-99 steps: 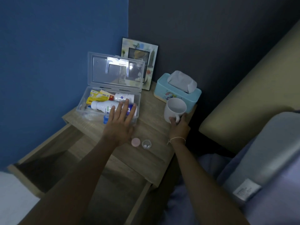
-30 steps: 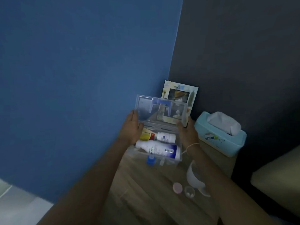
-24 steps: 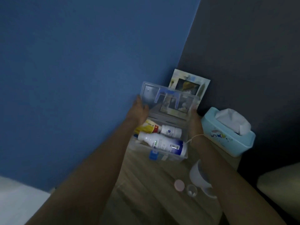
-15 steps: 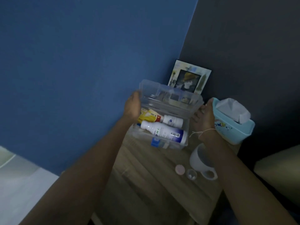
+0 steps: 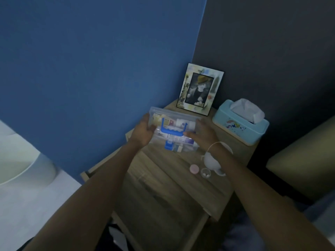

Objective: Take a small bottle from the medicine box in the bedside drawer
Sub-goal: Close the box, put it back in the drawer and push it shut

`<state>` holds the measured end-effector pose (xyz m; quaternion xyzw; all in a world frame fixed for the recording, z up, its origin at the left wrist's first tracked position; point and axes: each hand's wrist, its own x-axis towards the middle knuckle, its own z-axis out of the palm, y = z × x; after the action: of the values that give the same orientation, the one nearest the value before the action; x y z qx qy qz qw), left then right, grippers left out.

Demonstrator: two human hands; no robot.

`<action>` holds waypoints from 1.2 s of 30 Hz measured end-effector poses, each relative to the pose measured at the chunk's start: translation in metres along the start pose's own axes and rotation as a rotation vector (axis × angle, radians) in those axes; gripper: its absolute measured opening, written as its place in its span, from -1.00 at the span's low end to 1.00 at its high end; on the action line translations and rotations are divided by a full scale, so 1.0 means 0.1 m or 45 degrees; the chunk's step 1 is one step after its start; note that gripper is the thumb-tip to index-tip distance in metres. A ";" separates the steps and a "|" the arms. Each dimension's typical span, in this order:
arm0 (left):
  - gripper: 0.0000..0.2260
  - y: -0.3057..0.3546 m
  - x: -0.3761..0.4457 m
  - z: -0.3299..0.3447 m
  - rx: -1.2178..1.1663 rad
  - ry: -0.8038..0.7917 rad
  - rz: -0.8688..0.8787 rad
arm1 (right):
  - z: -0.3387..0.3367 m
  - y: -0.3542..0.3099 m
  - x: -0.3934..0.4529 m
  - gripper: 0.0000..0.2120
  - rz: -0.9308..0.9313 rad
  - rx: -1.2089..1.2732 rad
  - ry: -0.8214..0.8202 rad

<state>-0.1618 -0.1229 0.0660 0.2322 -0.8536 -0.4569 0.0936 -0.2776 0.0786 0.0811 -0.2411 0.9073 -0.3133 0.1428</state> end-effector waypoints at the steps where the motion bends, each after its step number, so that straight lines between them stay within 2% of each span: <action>1: -0.48 -0.03 -0.01 0.03 0.097 -0.011 0.040 | 0.03 0.01 -0.02 -0.23 0.007 -0.077 -0.052; 4: -0.48 -0.10 -0.06 0.11 0.213 0.020 0.139 | 0.10 0.06 -0.06 -0.16 -0.008 -0.226 -0.116; 7: -0.48 -0.17 -0.07 0.16 0.215 0.048 0.133 | 0.16 0.11 -0.10 -0.14 -0.056 -0.381 -0.142; 15: -0.47 -0.17 -0.10 0.21 0.209 0.085 0.134 | 0.20 0.12 -0.11 -0.14 -0.065 -0.405 -0.111; 16: -0.46 -0.15 -0.15 0.23 0.171 0.148 0.124 | 0.20 0.12 -0.11 -0.14 -0.069 -0.411 -0.103; 18: -0.48 -0.14 -0.35 0.36 0.082 0.408 0.056 | 0.21 0.12 -0.10 -0.13 -0.077 -0.414 -0.095; 20: -0.62 -0.17 -0.61 0.56 0.000 0.690 -0.054 | 0.21 0.13 -0.09 -0.13 -0.080 -0.407 -0.097; 21: -0.70 -0.18 -0.72 0.65 -0.045 0.740 -0.127 | 0.21 0.13 -0.09 -0.13 -0.079 -0.410 -0.100; 22: -0.76 -0.19 -0.80 0.73 -0.105 0.708 -0.214 | 0.21 0.14 -0.09 -0.13 -0.081 -0.418 -0.101; 24: -0.78 -0.17 -0.86 0.82 -0.217 0.488 -0.364 | 0.22 0.14 -0.09 -0.13 -0.091 -0.432 -0.090; 26: -0.71 -0.12 -0.84 0.85 -0.301 0.261 -0.426 | 0.22 0.14 -0.09 -0.13 -0.099 -0.436 -0.087; 28: -0.71 -0.05 -0.80 0.84 -0.381 0.152 -0.413 | 0.21 0.13 -0.09 -0.13 -0.094 -0.441 -0.096; 36: -0.79 -0.06 -0.75 0.84 -0.373 0.221 -0.339 | 0.23 0.16 -0.07 -0.13 -0.100 -0.445 -0.110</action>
<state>-0.1257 -0.0280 0.0172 0.3652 -0.7286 -0.5627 0.1385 -0.2681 0.0817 0.0543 -0.3107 0.9309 -0.1457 0.1254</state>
